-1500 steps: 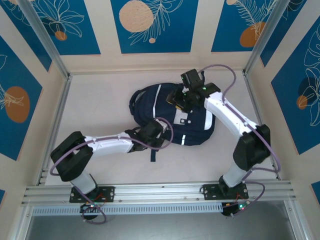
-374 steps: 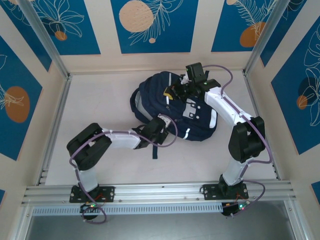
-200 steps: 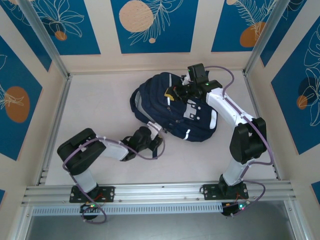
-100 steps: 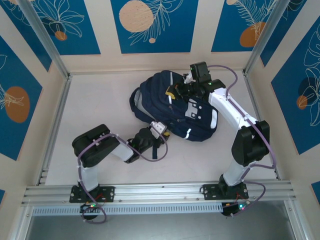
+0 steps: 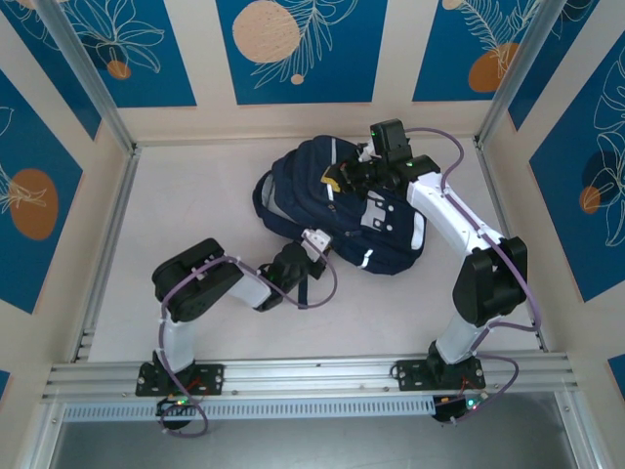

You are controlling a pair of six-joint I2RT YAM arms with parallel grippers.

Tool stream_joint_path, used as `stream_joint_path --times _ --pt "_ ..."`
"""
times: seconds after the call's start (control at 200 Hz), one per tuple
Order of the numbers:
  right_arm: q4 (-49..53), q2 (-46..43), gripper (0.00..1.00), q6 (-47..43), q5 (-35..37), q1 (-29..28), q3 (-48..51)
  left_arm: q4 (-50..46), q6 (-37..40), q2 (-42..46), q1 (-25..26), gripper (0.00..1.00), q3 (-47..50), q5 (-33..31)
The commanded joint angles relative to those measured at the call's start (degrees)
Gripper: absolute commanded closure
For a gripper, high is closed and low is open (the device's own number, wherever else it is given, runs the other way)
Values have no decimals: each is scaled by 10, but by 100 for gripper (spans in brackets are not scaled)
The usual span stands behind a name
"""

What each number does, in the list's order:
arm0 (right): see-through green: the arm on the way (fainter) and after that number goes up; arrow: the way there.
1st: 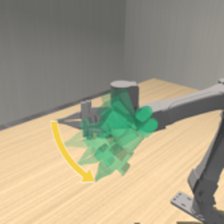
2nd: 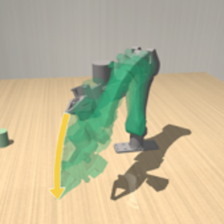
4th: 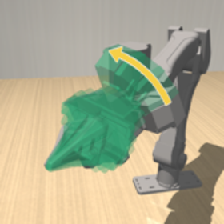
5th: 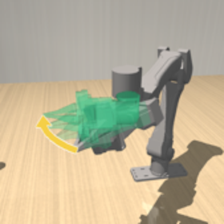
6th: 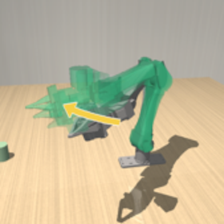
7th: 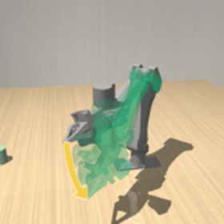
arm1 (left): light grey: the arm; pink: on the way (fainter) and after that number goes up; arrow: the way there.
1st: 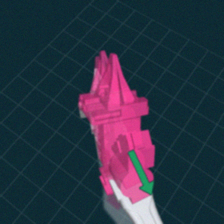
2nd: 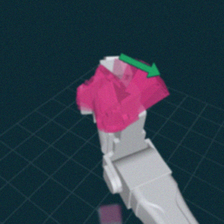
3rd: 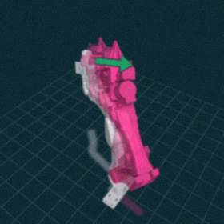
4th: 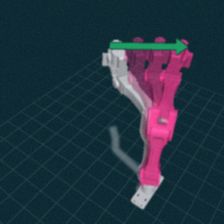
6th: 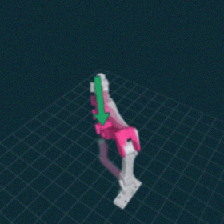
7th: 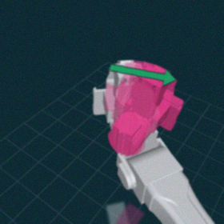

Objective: Pack the student bag
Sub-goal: Zip the student bag at the center of the table.

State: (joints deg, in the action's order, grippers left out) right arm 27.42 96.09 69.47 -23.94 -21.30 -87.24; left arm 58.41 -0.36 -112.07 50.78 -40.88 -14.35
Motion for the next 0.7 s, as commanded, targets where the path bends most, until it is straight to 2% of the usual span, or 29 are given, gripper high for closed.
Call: stream_joint_path --times 0.0,0.455,0.69 --pt "-32 -47 100 8 -54 -9 -9 -6 4 1 2 100 -10 -8" --pt "41 -40 100 -85 24 -4 -11 -86 -7 84 0 100 62 -90" --pt "78 -22 100 -134 68 -15 -20 -157 -23 127 -3 100 64 -123"
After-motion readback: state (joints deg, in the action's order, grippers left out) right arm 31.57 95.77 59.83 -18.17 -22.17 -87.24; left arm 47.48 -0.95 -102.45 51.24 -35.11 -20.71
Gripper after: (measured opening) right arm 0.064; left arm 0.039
